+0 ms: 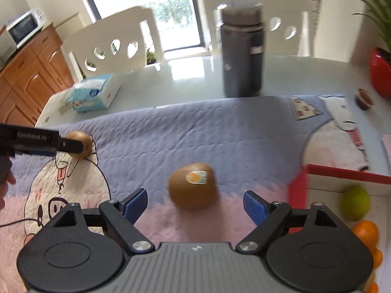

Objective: Organize fruits
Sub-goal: 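Move both open tools back over the quilt toward the two brown kiwis, then close the right tool on a kiwi while the left tool grasps the other kiwi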

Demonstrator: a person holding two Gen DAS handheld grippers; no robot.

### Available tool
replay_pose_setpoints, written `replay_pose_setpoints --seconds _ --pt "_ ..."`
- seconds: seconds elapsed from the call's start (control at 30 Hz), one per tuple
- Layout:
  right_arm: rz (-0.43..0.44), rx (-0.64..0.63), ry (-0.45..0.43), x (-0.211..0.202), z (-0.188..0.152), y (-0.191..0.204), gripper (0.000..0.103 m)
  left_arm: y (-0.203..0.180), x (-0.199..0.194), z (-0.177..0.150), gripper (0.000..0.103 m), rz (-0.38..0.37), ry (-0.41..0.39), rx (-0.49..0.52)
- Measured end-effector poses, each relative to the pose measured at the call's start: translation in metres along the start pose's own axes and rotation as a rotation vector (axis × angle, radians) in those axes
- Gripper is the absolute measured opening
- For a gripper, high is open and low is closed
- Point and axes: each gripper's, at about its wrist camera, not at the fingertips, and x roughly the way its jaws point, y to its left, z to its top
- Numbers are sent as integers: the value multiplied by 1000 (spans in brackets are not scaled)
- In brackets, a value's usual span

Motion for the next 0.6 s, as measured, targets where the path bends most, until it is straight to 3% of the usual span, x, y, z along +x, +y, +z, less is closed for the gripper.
replay_pose_setpoints --seconds 0.43,0.6 --pt "-67 -78 136 82 11 21 87 22 47 10 98 76 38 2" --pt "-66 -82 156 99 12 22 87 32 60 12 98 47 72 -25"
